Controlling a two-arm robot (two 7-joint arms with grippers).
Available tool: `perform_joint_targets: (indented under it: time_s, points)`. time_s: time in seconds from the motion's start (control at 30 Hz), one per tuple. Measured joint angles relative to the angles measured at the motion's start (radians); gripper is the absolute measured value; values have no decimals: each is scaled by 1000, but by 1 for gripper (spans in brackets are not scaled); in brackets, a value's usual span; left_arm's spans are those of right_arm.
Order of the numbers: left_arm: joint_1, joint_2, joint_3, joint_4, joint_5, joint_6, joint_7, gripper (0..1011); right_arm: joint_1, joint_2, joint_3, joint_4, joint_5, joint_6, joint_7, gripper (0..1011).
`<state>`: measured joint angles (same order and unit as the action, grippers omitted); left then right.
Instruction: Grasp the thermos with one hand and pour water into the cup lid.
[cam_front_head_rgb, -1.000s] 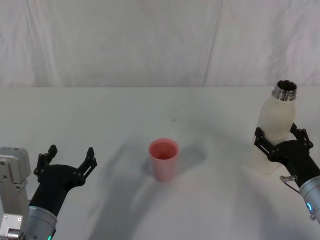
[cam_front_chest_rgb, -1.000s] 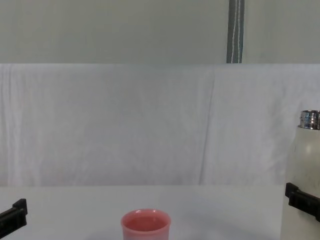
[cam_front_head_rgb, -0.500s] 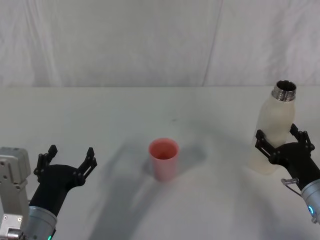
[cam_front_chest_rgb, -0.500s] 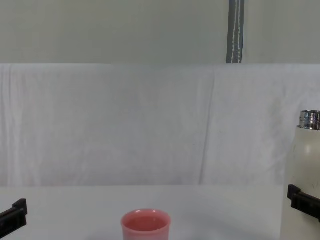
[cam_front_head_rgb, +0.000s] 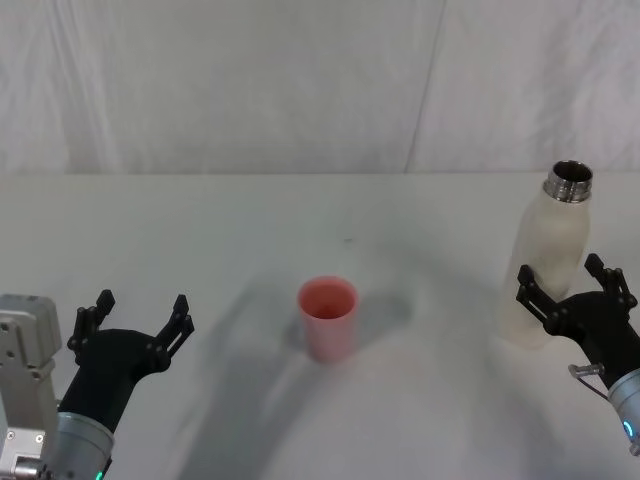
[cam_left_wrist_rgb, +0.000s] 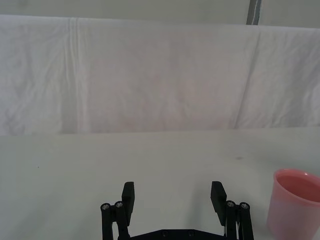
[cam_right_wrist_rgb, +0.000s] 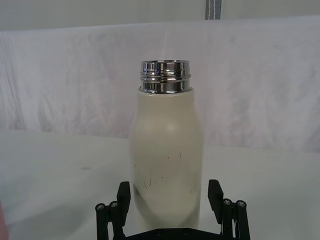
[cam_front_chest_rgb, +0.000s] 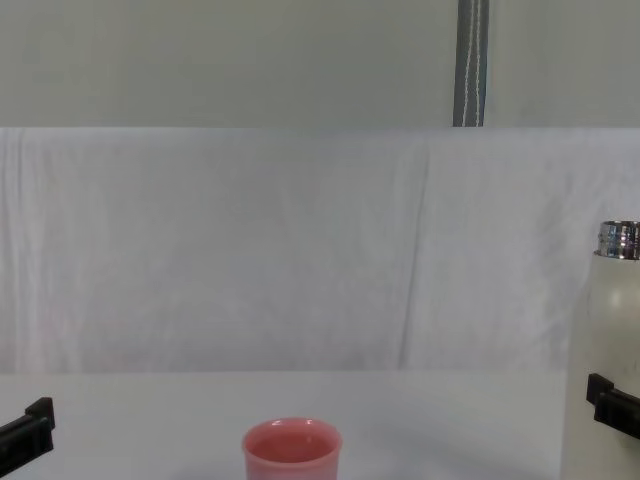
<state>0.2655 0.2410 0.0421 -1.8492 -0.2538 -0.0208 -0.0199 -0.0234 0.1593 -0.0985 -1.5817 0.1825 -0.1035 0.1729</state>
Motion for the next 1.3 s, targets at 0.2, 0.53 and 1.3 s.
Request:
perform_joint_targets:
  time_s: [0.2, 0.53, 1.3]
  points:
    - [0, 0, 0, 0, 0, 0, 0, 1001, -20, 1, 4, -22, -4, 7, -5, 1001]
    - [0, 0, 0, 0, 0, 0, 0, 1001, -64, 1, 9, -68, -11, 16, -13, 1001]
    - [0, 0, 0, 0, 0, 0, 0, 1001, -145, -12, -24, -131, -54, 0, -19, 1001]
